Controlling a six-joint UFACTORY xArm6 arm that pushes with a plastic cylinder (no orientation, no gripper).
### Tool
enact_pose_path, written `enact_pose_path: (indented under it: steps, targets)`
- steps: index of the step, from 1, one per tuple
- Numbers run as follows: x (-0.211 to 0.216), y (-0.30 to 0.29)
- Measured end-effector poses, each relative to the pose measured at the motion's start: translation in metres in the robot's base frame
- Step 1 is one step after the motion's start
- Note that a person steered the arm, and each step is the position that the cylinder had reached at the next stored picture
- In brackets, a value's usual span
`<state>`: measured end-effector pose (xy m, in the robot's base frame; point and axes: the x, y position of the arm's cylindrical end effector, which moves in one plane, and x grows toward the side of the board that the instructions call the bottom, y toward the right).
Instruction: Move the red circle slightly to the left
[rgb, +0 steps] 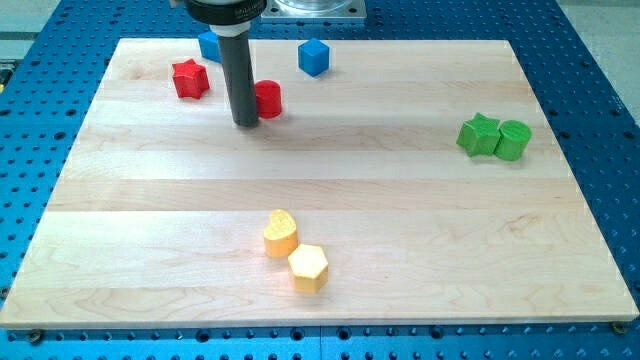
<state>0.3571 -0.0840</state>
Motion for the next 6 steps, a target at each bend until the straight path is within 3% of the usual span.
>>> enact_pose_path:
  steps: [1,2,3,4,5,6]
  targets:
    - [-0.020,0.037]
    - [-0.002,0.039]
    - [-0.006,0.082]
    - [-0.031,0.092]
    - [-0.039,0.045]
    - [-0.029,0.036]
